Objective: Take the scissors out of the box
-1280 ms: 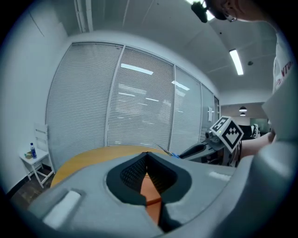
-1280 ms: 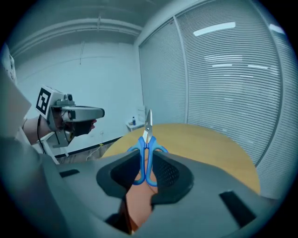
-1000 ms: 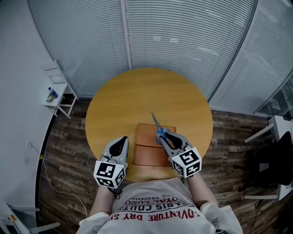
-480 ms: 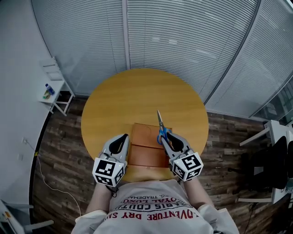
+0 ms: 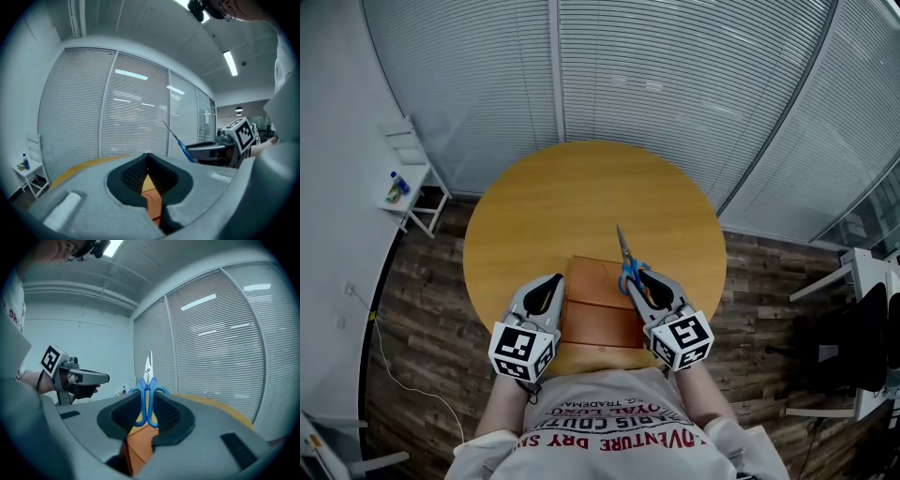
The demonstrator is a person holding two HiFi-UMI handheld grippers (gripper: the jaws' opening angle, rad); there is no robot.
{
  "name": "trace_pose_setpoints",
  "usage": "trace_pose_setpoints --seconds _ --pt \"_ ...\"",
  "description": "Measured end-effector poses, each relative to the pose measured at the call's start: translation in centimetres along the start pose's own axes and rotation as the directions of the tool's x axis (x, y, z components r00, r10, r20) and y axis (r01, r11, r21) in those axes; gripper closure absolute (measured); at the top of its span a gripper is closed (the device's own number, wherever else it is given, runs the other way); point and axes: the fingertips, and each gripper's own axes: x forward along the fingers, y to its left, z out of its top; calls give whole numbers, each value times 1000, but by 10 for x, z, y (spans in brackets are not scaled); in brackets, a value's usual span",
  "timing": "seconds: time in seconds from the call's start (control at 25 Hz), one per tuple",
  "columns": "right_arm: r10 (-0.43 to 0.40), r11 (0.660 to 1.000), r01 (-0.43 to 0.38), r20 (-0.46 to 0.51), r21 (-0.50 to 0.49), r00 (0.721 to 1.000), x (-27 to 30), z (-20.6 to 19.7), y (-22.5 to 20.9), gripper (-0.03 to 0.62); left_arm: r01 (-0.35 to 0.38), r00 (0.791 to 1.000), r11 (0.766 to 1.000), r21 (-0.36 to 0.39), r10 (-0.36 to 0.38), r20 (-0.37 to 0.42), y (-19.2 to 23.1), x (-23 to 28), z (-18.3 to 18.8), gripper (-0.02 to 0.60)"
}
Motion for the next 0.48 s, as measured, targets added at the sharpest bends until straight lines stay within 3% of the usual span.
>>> trace_pose_setpoints --seconds 0.48 --pt "-15 1000 15 8 3 1000 10 4 -12 502 17 1000 1000 17 -17 21 6 17 13 574"
